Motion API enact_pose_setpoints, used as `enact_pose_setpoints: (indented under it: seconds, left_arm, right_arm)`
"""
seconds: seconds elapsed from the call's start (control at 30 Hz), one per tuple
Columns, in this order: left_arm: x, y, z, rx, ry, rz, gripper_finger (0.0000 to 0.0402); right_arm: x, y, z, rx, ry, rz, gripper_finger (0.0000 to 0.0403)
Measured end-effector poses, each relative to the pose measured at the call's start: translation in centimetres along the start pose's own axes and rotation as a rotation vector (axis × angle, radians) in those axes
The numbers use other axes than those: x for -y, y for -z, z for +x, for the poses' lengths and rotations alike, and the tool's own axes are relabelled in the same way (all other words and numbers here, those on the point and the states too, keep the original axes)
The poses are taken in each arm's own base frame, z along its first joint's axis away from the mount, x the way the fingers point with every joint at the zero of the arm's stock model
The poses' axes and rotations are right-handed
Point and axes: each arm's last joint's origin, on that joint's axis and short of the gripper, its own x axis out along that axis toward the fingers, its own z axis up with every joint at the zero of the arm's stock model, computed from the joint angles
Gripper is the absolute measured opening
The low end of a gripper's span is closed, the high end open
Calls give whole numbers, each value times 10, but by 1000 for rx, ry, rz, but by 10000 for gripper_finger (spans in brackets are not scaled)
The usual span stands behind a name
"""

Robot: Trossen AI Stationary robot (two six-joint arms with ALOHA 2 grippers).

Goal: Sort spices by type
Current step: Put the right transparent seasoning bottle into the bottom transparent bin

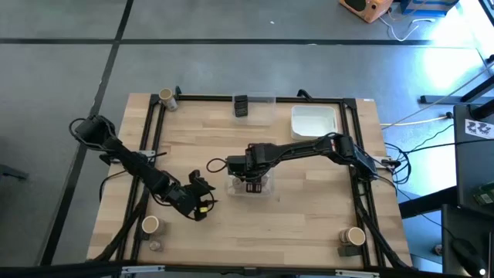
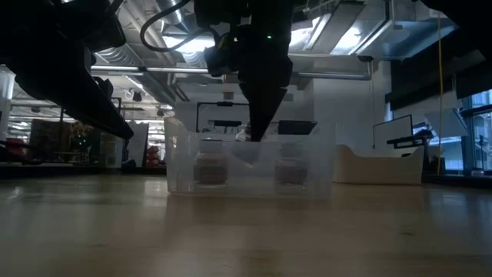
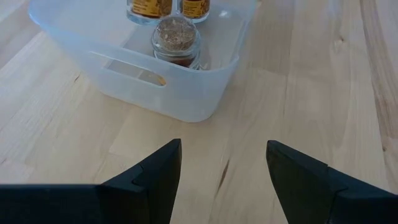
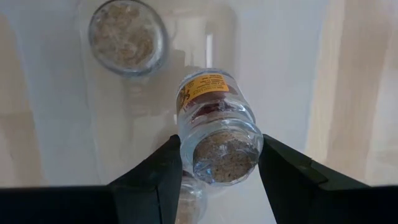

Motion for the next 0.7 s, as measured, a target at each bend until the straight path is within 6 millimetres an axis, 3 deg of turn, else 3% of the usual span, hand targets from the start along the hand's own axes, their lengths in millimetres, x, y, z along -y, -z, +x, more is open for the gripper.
enact_pose_setpoints:
  seconds: [0.43,0.7]
  left_arm:
    - [2,-2,0,19,15,7,219]
    - [1,-2,0,14,11,11,219]
  right_arm:
    - [-3,2,19,-72,2,7,182]
    - [-3,1,19,-72,-7,10,182]
